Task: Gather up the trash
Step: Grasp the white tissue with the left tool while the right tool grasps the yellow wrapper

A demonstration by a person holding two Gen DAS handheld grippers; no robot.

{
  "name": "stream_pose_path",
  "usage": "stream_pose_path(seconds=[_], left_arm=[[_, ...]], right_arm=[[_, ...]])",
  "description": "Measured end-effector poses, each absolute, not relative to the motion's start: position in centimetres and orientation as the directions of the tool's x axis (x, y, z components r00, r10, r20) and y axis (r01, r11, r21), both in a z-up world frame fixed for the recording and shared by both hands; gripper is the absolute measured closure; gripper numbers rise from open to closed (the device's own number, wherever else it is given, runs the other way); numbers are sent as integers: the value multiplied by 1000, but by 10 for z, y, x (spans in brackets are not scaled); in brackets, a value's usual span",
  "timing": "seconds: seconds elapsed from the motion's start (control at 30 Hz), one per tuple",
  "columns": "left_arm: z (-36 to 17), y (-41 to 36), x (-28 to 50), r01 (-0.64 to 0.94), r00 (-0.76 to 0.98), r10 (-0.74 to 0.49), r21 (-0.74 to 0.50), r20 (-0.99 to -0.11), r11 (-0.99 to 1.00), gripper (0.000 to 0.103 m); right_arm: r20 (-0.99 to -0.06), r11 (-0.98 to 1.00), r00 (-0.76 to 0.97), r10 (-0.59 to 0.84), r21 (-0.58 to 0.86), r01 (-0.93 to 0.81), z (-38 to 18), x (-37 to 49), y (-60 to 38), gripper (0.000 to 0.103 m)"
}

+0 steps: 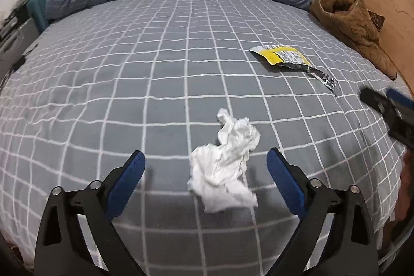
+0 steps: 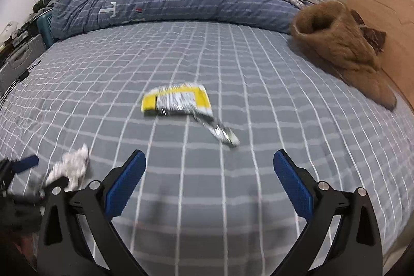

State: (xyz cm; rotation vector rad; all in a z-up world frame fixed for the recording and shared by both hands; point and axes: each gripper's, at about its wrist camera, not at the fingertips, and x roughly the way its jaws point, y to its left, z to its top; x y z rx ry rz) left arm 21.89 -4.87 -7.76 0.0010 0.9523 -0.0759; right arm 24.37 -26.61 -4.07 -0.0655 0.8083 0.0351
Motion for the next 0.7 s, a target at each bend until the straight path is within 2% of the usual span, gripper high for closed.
stream_pose_path(seconds=[0.13, 0.2, 0.23, 0.27, 0.33, 0.4, 0.5, 0.57, 0.7], left_arm=[[-89, -54, 228, 110, 554, -90, -34, -828, 993, 27], [-96, -55, 231, 131, 541, -91, -23, -836, 991, 53], [-100, -56, 233, 138, 530, -92, -21, -843, 990, 59], [-105, -55, 235, 142, 521, -91, -19, -849, 990, 65], [-108, -55, 236, 146, 533, -91, -15, -841, 989, 70], [-109, -53, 236, 150, 545, -92, -12, -833, 989, 80], [-108, -49, 239, 156, 549, -118, -37, -827, 987, 86], [-106, -45, 240, 159, 551, -133, -52, -824, 986, 87], [-107, -37, 241, 156, 559, -127, -47, -820, 987, 87]], right_arm=[[-721, 994, 693, 33, -52, -101, -46, 283, -249, 8], [-721, 991, 692, 40, -58, -118, -49, 300, -241, 8], [-723, 990, 689, 47, -58, -128, -52, 310, -236, 8], [-727, 989, 685, 54, -53, -134, -54, 319, -234, 8], [-734, 988, 676, 68, -45, -147, -61, 338, -226, 8], [-740, 987, 667, 79, -37, -158, -67, 350, -221, 8], [-762, 988, 643, 79, -26, -153, -81, 368, -215, 8], [-774, 988, 628, 85, -18, -156, -92, 374, -212, 8], [-812, 988, 574, 103, 15, -156, -112, 386, -210, 22]])
